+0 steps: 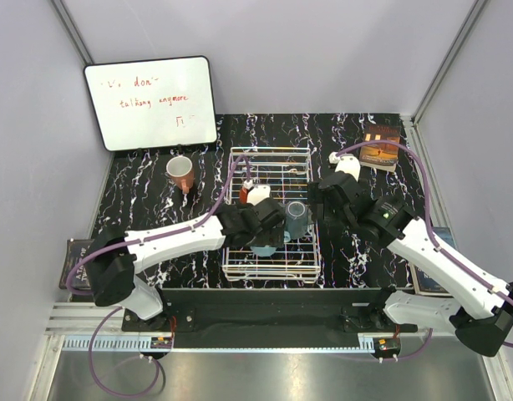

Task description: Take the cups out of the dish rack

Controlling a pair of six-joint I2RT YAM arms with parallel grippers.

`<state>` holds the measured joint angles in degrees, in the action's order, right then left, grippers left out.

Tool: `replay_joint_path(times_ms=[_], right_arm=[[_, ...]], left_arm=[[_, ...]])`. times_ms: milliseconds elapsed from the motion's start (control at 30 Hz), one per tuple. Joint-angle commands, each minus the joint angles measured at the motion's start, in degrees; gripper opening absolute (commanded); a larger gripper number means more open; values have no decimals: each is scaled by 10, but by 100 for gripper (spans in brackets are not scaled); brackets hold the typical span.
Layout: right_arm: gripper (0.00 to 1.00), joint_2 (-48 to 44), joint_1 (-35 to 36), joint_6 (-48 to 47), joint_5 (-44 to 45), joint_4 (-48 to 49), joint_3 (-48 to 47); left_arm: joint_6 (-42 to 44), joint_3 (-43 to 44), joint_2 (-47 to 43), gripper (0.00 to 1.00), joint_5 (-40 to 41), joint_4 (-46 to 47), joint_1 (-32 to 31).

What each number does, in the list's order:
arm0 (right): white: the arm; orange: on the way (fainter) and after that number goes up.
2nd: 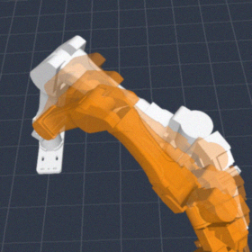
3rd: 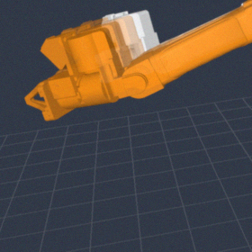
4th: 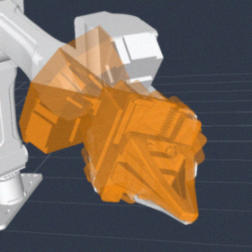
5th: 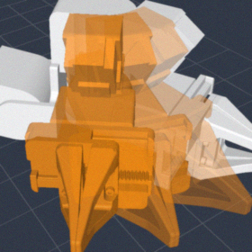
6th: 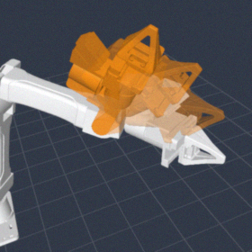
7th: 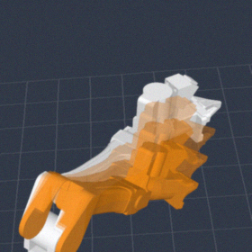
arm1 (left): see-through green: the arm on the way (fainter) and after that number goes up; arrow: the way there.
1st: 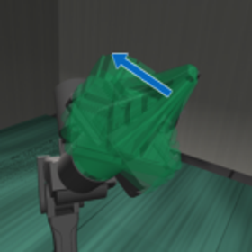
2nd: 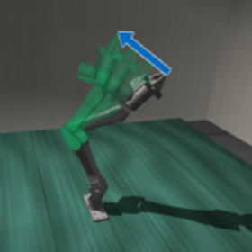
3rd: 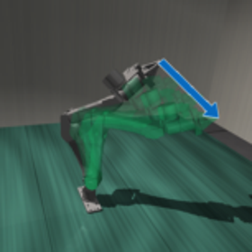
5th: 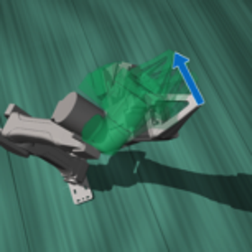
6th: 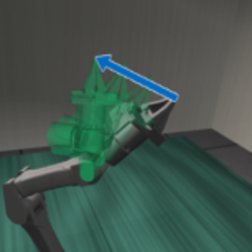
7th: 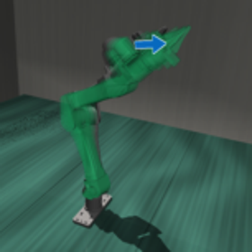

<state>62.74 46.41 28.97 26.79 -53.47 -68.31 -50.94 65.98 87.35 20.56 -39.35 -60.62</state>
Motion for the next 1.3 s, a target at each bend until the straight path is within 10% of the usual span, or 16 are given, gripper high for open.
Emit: replay_joint_path(times_ms=[0,1267], right_arm=[[100,10,4,0,-4,7,-9],[100,248,3,-39,-110,127,-21]], left_arm=[[15,-12,-30,99,27,-94,2],[0,36,-218,99,105,-157,3]])
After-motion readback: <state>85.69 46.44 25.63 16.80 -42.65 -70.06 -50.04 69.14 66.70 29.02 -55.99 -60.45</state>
